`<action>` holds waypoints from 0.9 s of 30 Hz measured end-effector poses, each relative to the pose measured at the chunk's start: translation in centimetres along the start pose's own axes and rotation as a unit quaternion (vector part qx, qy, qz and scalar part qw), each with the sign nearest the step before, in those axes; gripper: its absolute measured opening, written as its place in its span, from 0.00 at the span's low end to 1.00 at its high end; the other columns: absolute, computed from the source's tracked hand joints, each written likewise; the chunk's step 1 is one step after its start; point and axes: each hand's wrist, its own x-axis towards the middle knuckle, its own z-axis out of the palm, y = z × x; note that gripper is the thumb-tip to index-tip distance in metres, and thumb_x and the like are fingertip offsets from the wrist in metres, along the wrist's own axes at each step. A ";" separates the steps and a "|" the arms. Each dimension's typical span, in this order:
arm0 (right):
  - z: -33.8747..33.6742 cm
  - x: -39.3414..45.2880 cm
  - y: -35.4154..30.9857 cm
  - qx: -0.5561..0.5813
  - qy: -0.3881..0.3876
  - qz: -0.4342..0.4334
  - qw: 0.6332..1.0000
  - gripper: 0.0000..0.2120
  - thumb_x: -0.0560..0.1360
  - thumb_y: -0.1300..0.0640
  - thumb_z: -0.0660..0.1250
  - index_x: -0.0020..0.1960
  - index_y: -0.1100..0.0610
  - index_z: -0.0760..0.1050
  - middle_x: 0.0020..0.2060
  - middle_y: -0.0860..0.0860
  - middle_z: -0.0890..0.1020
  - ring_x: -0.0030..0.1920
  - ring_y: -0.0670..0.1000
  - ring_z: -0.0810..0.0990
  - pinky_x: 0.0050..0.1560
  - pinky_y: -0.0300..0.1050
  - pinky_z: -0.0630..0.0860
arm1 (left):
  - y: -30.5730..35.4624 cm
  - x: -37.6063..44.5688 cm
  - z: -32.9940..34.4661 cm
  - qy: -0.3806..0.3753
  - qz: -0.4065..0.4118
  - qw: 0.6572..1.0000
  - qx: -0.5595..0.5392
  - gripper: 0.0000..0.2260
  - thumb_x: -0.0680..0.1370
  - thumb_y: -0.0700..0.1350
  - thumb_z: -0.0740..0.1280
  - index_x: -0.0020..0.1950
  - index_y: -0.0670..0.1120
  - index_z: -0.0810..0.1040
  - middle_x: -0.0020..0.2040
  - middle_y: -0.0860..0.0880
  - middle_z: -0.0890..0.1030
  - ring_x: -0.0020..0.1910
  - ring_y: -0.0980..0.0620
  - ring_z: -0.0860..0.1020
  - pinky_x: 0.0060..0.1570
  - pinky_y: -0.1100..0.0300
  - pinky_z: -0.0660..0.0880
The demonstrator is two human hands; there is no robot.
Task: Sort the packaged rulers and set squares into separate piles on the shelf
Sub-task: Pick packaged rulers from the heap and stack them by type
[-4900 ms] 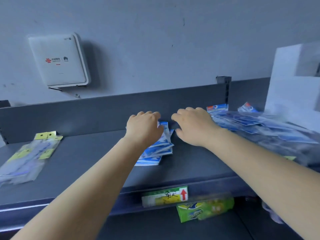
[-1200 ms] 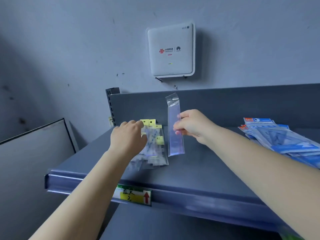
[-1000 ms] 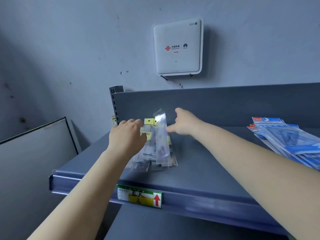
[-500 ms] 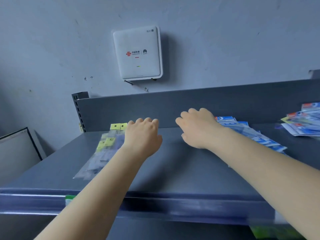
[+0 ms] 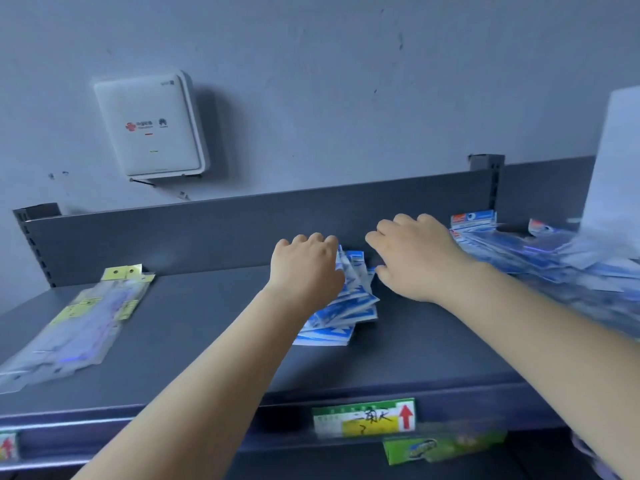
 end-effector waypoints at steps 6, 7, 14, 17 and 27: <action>1.7 -4.8 6.3 -0.001 -0.014 0.033 0.999 0.15 0.78 0.51 0.55 0.63 0.54 0.67 0.57 0.51 0.72 0.59 0.54 0.70 0.51 0.47 0.64 | 8.1 2.1 -0.6 0.000 0.018 1.000 -0.026 0.15 0.79 0.54 0.58 0.60 0.47 0.70 0.56 0.50 0.75 0.57 0.47 0.73 0.51 0.56 0.64; 1.9 -5.8 7.5 0.000 -0.016 0.040 0.999 0.16 0.78 0.51 0.55 0.63 0.54 0.68 0.57 0.50 0.72 0.59 0.54 0.70 0.53 0.47 0.65 | 9.6 2.4 -0.6 -0.002 0.022 0.999 -0.032 0.15 0.79 0.53 0.58 0.61 0.47 0.70 0.56 0.50 0.75 0.58 0.47 0.73 0.52 0.56 0.65; 3.5 -10.8 15.2 0.062 -0.054 0.101 0.991 0.17 0.77 0.48 0.57 0.63 0.53 0.69 0.59 0.50 0.73 0.63 0.54 0.69 0.60 0.49 0.66 | 17.0 4.0 -0.7 -0.018 0.045 0.998 -0.044 0.18 0.78 0.56 0.57 0.64 0.49 0.69 0.59 0.51 0.75 0.60 0.47 0.73 0.54 0.56 0.66; 4.4 -11.9 17.9 0.119 -0.074 0.142 0.980 0.19 0.77 0.47 0.58 0.66 0.52 0.68 0.64 0.50 0.71 0.67 0.53 0.67 0.59 0.47 0.68 | 18.5 4.7 -0.6 -0.032 0.053 0.997 -0.053 0.19 0.79 0.57 0.56 0.66 0.50 0.69 0.61 0.51 0.74 0.62 0.48 0.72 0.55 0.57 0.65; 8.5 -13.3 23.7 0.246 -0.079 0.252 0.932 0.17 0.76 0.52 0.62 0.65 0.51 0.70 0.63 0.47 0.72 0.61 0.51 0.72 0.54 0.45 0.69 | 23.9 11.3 0.0 -0.069 0.073 0.979 -0.175 0.20 0.79 0.58 0.57 0.67 0.50 0.69 0.65 0.51 0.73 0.64 0.48 0.70 0.55 0.56 0.67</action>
